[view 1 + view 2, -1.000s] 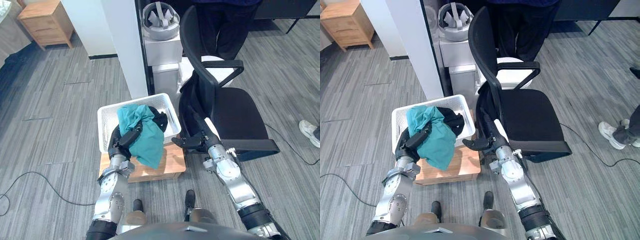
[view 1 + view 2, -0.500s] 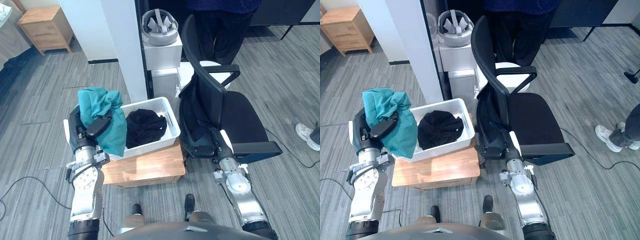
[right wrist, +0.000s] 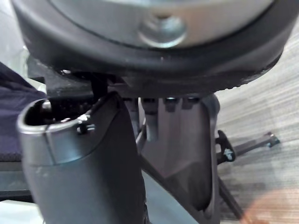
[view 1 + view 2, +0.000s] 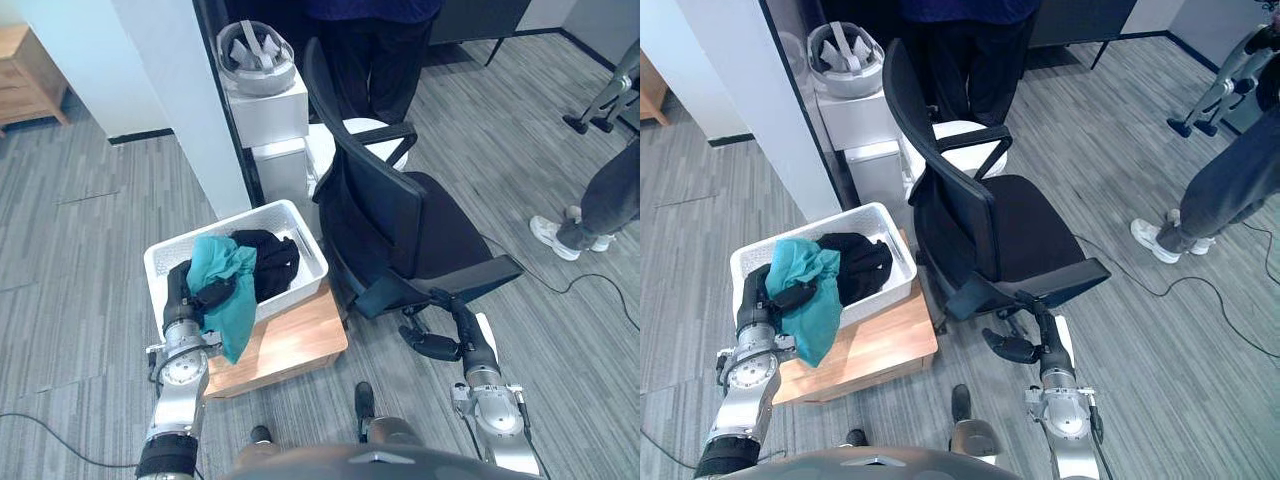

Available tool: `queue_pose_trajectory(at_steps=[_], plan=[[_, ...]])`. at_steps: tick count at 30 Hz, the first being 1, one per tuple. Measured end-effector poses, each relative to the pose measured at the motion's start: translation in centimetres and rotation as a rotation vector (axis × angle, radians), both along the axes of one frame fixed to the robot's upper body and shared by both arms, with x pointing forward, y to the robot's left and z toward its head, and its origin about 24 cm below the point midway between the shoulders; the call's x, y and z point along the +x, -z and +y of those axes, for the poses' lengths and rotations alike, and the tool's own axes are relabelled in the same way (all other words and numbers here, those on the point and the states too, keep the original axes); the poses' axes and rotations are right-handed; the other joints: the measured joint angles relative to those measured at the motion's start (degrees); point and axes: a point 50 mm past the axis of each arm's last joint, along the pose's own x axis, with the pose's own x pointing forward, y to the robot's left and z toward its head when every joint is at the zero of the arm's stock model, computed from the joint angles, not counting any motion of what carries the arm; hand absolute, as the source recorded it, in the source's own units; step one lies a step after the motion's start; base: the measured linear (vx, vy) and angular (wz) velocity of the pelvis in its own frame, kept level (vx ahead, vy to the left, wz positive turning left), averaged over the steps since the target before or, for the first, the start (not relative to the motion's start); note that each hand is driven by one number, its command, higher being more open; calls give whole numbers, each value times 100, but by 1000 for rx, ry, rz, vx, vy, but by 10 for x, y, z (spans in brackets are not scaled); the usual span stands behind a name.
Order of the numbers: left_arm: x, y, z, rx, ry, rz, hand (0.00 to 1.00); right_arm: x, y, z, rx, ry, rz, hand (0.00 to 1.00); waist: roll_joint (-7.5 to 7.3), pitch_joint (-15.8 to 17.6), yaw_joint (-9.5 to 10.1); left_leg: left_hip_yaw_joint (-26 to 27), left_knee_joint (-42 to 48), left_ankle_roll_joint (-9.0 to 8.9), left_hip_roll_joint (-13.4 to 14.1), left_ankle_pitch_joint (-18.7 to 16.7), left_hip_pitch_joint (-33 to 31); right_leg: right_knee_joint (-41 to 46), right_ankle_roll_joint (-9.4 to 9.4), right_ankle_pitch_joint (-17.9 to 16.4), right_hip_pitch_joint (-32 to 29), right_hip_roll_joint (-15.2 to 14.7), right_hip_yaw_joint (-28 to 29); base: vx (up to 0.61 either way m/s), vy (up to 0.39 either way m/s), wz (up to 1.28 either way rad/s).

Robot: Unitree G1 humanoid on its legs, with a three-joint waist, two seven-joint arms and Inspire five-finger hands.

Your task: Tidy up the quilt and then pick up the clothes from the bed and put them into the laundry hamper

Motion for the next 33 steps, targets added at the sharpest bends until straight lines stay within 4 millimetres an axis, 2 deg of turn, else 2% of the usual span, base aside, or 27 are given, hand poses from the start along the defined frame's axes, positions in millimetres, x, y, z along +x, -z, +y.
queue_pose_trajectory(at_steps=[5, 9, 10, 14, 19, 22, 25, 27, 33], plan=[[3, 13, 14, 19, -53, 77, 0, 1, -2, 0, -2, 14, -30, 100, -7, 18, -92, 179, -6, -40, 49, -56, -29, 1, -7, -3, -151, 50, 156, 47, -15, -20], [14, 13, 23, 45, -60, 101, 0, 8, -3, -2, 8, 41, -60, 100, -65, 71, -180, 299, -1, -34, 38, -103, -88, 2, -9, -4, -275, 63, 256, 45, -8, -15], [19, 11, 26, 54, -62, 102, 100, 8, -2, -3, 22, 60, -65, 100, -80, 90, -197, 297, 0, -32, 37, -105, -121, 3, -9, -4, -310, 62, 251, 0, 0, 0], [24, 9, 38, 92, -86, 125, 100, 11, 1, -6, 18, 92, -70, 100, -128, 169, -272, 317, 66, -37, 48, -166, -129, 3, -10, -5, -308, 67, 246, 5, -14, -2], [31, 4, 36, 109, -93, 103, 100, 10, 3, -13, 9, 139, -68, 100, -123, 178, -280, 294, 216, -16, 45, -231, -179, 3, -18, -12, -272, 29, 214, -2, -15, 3], [33, -8, 19, 92, -52, 14, 100, 5, 9, -19, 7, 175, -44, 100, -122, 215, -278, 140, 264, -3, 51, -241, -87, 4, -34, -73, -63, 5, 68, -5, -25, 28], [27, -23, -6, 34, -9, -105, 100, 1, 17, -27, 12, 219, -3, 100, -111, 271, -254, 27, 321, 5, 51, -320, 158, 3, -19, -165, 303, -1, -71, -18, -5, 25], [24, -28, -14, 19, 20, -146, 100, 1, 19, -28, 15, 228, 10, 100, -114, 269, -214, 20, 342, 17, 44, -342, 202, 4, -13, -175, 374, -12, -80, -29, 9, 10], [9, -31, -34, -156, 51, -228, 100, -3, 26, -25, 21, 214, 50, 100, -131, 258, -112, -58, 384, 27, 37, -363, 327, 5, -1, -200, 567, -36, -177, -20, 4, 8]])
